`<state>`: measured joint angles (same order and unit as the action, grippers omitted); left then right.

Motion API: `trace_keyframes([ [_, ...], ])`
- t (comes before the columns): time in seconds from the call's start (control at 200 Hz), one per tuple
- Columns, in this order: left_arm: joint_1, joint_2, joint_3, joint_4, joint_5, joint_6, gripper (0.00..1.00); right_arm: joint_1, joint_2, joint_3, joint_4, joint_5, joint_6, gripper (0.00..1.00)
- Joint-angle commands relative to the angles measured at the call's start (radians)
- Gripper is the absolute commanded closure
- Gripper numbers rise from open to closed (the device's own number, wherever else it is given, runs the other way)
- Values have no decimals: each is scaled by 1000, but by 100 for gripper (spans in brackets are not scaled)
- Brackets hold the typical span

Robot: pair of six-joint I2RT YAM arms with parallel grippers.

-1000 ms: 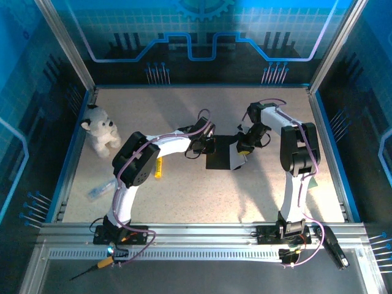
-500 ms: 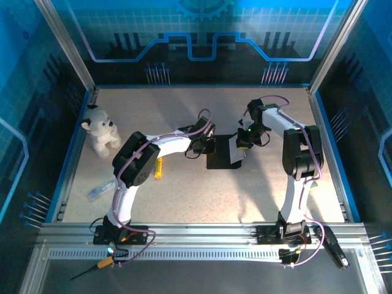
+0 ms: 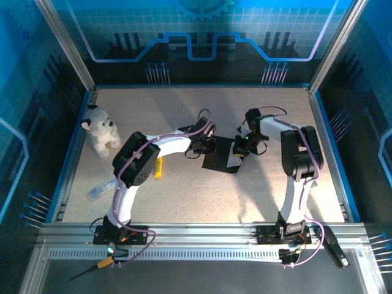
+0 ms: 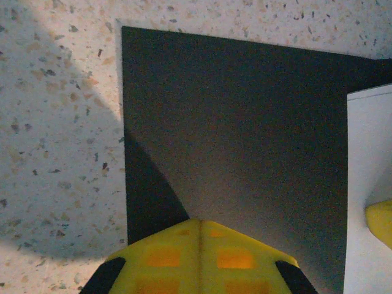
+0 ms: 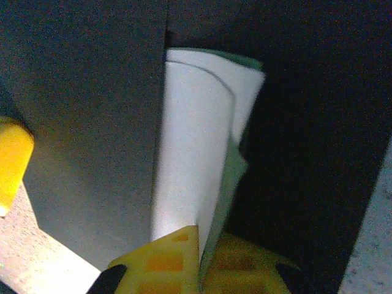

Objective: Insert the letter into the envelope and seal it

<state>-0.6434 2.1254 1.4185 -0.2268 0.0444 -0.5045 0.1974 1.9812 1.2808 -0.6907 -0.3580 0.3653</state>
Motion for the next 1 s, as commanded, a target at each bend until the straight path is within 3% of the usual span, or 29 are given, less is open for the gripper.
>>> trace_keyframes([
  [0.0,-26,62,-47,-129,-1,-31,100,18,-58,-47,96,-3,70,100],
  [0.325,-27,28,-62,-164,-41,-9,100,-13,-104,-45,58,74,54,100],
  [0.996,-35,10,-71,-165,-24,-67,100,16,-100,-171,272,-11,224,100],
])
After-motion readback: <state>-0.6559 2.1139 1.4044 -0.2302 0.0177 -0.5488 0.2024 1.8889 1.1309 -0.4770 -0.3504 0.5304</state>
